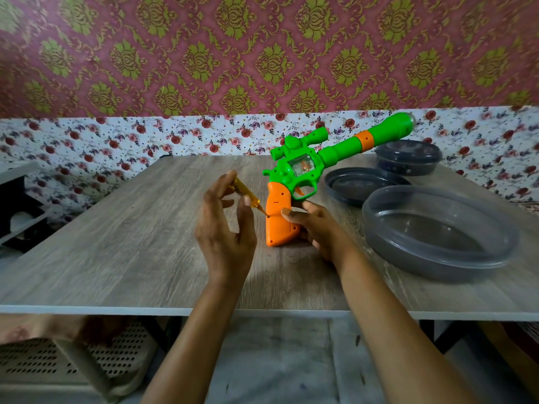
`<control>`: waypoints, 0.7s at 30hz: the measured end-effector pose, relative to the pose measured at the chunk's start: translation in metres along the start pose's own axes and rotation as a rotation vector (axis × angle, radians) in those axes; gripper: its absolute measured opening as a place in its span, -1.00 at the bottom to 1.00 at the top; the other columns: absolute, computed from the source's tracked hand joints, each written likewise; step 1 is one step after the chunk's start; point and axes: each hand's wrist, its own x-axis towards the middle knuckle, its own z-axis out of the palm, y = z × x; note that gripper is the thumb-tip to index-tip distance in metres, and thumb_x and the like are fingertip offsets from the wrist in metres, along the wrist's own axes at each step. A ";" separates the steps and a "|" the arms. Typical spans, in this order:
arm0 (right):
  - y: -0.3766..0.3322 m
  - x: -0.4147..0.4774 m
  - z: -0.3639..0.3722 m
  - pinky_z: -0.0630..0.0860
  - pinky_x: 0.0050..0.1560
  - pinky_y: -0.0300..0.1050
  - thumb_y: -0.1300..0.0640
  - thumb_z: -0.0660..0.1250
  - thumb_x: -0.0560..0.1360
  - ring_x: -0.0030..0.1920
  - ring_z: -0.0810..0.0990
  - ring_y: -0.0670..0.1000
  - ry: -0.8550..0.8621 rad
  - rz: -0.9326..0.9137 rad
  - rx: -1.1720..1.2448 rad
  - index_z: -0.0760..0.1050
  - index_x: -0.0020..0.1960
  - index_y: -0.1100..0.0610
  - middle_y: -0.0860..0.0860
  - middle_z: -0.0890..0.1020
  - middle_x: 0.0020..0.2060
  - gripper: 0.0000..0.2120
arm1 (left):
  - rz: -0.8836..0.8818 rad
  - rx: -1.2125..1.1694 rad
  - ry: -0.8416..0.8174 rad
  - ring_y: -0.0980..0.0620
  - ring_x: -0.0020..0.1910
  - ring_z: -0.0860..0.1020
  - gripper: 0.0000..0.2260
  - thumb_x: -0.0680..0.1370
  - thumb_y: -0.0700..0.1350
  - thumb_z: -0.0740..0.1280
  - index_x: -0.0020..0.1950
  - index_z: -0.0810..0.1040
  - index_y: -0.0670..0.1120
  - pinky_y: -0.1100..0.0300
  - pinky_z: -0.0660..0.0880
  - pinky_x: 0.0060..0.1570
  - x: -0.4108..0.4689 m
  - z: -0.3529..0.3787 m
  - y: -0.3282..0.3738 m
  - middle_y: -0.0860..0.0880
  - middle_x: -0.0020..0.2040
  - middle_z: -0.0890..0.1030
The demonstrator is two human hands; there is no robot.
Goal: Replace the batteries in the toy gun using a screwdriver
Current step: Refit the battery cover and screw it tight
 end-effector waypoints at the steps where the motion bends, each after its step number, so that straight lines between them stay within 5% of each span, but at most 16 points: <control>1: 0.000 -0.001 0.000 0.44 0.26 0.20 0.20 0.30 0.50 0.21 0.54 0.19 0.000 -0.001 0.000 0.42 0.24 0.09 0.21 0.56 0.20 -0.68 | 0.008 -0.016 -0.007 0.01 0.03 0.56 -0.72 0.54 -0.20 0.27 0.24 0.38 -0.10 0.18 0.55 -0.08 0.000 -0.001 0.000 -0.09 0.14 0.52; 6: 0.000 0.000 0.000 0.44 0.25 0.19 0.18 0.31 0.50 0.19 0.55 0.16 -0.005 0.005 -0.010 0.42 0.27 0.09 0.17 0.56 0.19 -0.65 | 0.046 -0.017 0.006 -0.12 -0.08 0.53 -0.76 0.52 -0.09 0.35 0.14 0.41 -0.08 0.26 0.49 -0.19 0.001 -0.001 -0.002 -0.04 0.06 0.40; 13: 0.001 0.002 -0.001 0.44 0.27 0.16 0.17 0.31 0.50 0.19 0.55 0.15 -0.007 0.002 -0.011 0.42 0.25 0.07 0.16 0.57 0.19 -0.67 | 0.021 0.005 0.027 0.18 -0.10 0.48 -0.84 0.55 -0.25 0.20 0.13 0.38 -0.12 0.46 0.39 -0.10 0.000 0.000 0.000 -0.07 0.05 0.52; 21: 0.002 0.003 -0.001 0.42 0.28 0.19 0.15 0.33 0.49 0.19 0.54 0.15 -0.013 -0.005 -0.017 0.43 0.20 0.02 0.16 0.57 0.18 -0.71 | -0.009 -0.062 0.005 0.18 -0.05 0.58 -0.86 0.56 -0.18 0.25 0.07 0.33 -0.08 0.34 0.48 -0.12 0.001 -0.001 0.004 -0.06 0.07 0.58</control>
